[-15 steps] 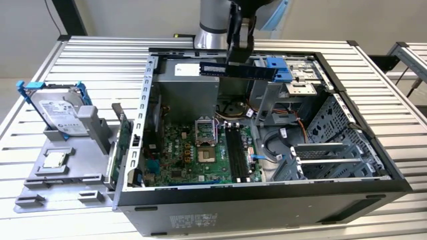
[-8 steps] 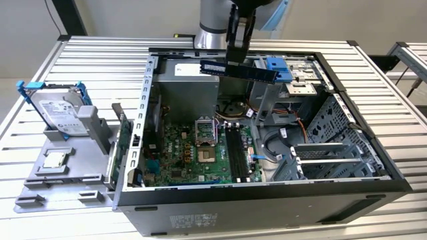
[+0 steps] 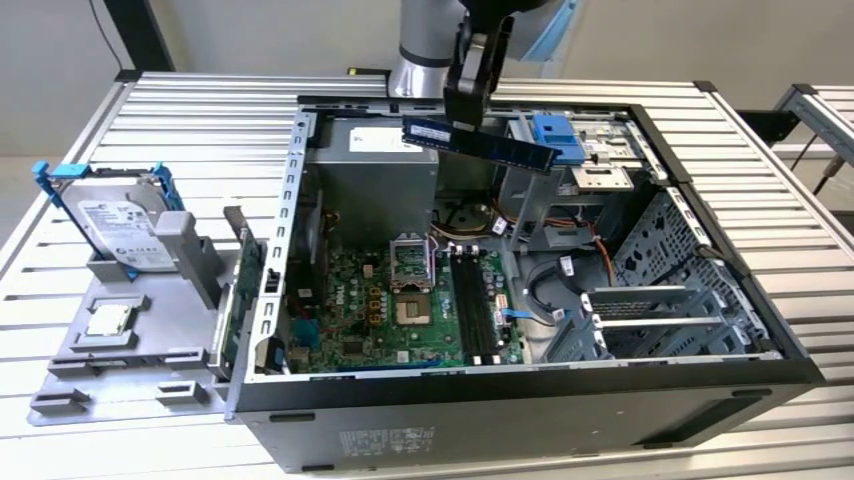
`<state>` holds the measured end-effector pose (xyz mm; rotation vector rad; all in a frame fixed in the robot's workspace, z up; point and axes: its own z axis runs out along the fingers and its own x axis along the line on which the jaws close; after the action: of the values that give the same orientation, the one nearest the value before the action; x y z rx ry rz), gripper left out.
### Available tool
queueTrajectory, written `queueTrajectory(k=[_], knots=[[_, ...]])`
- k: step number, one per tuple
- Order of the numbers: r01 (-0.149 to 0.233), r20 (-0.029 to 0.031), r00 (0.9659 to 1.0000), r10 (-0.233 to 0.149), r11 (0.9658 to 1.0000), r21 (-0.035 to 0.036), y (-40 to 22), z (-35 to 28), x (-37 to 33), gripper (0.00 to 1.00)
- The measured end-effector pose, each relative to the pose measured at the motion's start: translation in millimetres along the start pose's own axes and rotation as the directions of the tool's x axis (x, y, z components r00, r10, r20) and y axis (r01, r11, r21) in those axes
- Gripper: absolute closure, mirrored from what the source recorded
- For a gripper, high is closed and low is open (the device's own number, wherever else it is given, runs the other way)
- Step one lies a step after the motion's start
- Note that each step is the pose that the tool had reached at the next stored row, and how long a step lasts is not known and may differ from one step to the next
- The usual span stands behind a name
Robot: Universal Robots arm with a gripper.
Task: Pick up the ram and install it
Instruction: 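Insert the ram into the slot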
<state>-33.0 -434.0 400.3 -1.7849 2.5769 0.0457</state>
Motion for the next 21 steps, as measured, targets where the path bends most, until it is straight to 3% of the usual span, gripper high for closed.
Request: queueTrajectory(k=[3, 6, 11, 16, 21], knots=[[-0.046, 0.001, 0.9989, 0.046, 0.9989, 0.001, 0.0, 0.0, 0.0, 1.0], [-0.092, 0.0019, 0.9957, 0.092, 0.9957, 0.002, 0.0, 0.0, 0.0, 1.0], [-0.17, 0.0038, 0.9854, 0.17, 0.9854, 0.0034, 0.0, 0.0, 0.0, 1.0], [-0.248, 0.0058, 0.9687, 0.248, 0.9687, 0.0048, 0.0, 0.0, 0.0, 1.0], [-0.324, 0.0077, 0.9462, 0.323, 0.9462, 0.006, 0.0, 0.0, 0.0, 1.0]])
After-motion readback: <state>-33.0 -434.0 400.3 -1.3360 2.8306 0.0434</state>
